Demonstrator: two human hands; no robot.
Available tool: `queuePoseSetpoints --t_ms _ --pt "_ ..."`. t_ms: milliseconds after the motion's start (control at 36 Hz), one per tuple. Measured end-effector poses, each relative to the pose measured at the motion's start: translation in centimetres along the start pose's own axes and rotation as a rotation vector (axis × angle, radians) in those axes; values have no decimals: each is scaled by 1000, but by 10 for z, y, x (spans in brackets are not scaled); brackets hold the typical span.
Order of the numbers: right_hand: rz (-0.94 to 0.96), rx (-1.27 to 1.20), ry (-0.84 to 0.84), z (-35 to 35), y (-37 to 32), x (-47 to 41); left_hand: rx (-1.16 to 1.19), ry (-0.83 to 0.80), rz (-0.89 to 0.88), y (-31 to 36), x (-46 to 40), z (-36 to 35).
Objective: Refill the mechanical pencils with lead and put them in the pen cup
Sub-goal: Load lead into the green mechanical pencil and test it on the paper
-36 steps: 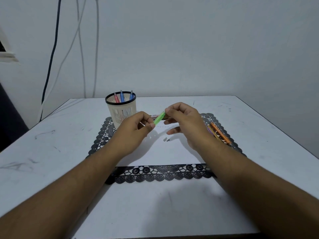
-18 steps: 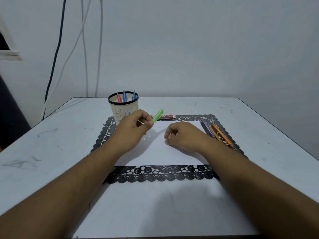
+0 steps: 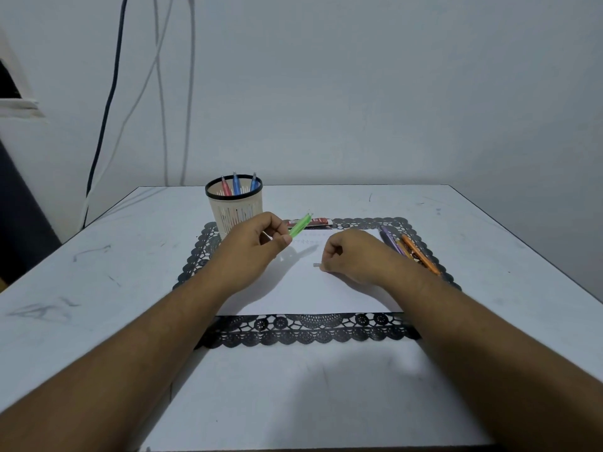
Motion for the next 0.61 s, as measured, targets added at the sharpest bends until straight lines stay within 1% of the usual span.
queuePoseSetpoints --t_ms 139,250,444,556,611 --pt "7 57 2 2 -2 2 -9 -9 1 -2 0 0" --pt "27 -24 75 7 0 3 -12 -10 -3 -2 -1 0" --pt "78 -409 216 13 0 0 -24 -17 -4 -5 -2 1" --pt "194 -766 257 11 -4 -2 -13 -22 -11 -5 -2 0" --pt "233 -893 273 10 -8 -1 -2 -34 -20 -4 -1 0"
Point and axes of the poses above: each hand's wrist, its own x-axis away from the middle knuckle, its own z-axis out of the back of the hand, y = z × x, the point moved 1 cm from there along -x, towards the middle knuckle, and after that the axes turned 11 degrees about -y, right-handed, at the moved point
